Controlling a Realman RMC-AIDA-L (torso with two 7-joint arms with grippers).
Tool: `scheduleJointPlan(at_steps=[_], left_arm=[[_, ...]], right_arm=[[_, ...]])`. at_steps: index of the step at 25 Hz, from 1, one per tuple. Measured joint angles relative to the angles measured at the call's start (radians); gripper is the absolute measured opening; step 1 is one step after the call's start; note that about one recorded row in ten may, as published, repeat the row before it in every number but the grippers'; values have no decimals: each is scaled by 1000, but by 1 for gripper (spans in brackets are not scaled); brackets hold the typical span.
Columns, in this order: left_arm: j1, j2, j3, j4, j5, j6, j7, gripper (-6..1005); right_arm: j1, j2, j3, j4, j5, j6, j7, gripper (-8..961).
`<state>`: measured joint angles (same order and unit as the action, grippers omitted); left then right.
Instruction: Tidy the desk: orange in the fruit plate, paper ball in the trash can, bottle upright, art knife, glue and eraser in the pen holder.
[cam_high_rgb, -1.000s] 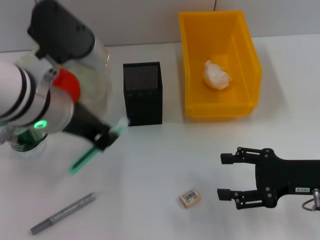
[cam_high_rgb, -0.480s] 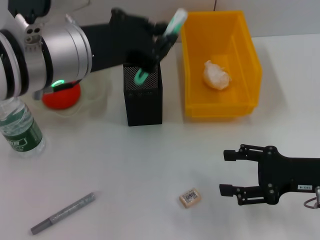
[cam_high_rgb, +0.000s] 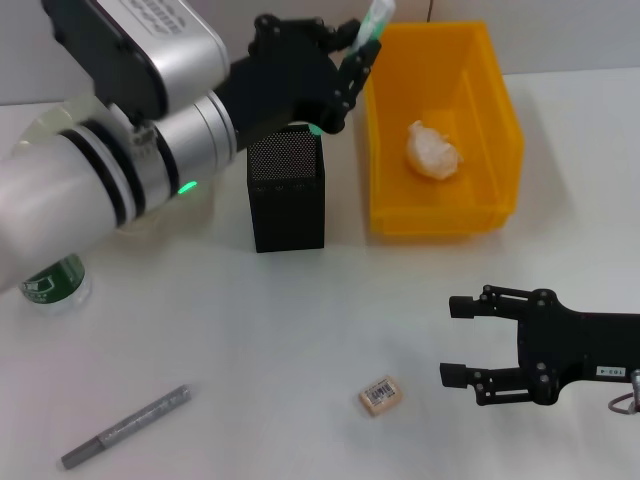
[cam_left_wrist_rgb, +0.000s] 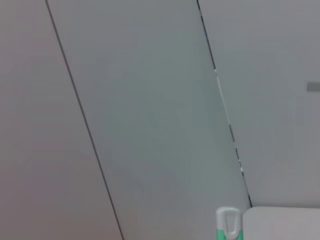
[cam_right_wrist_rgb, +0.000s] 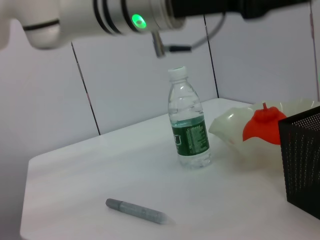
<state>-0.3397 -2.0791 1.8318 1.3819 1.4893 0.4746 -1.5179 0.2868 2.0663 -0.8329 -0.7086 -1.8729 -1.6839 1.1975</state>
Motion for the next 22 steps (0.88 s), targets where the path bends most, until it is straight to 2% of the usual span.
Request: scheduleJointPlan(at_steps=[3, 5, 9, 13, 16, 22], left_arm=[[-62, -1, 18, -171, -299, -30, 281, 181], [-75, -1, 10, -226, -410, -15, 375, 181], [-79, -1, 2, -269, -495, 0, 464, 181], [-85, -1, -6, -357, -649, 11, 612, 180], [-87, -1, -9, -374, -670, 17, 631, 180], [-94, -1, -28, -455, -751, 120, 688, 181]], right_arm=[[0, 0, 0, 0, 0, 0, 1, 835], [0, 0, 0, 0, 0, 0, 1, 835], [0, 0, 0, 0, 0, -1, 2, 835], [0, 0, 0, 0, 0, -3, 3, 835], [0, 4, 0, 0, -3, -3, 3, 835], [0, 7, -2, 0, -5, -5, 4, 835]])
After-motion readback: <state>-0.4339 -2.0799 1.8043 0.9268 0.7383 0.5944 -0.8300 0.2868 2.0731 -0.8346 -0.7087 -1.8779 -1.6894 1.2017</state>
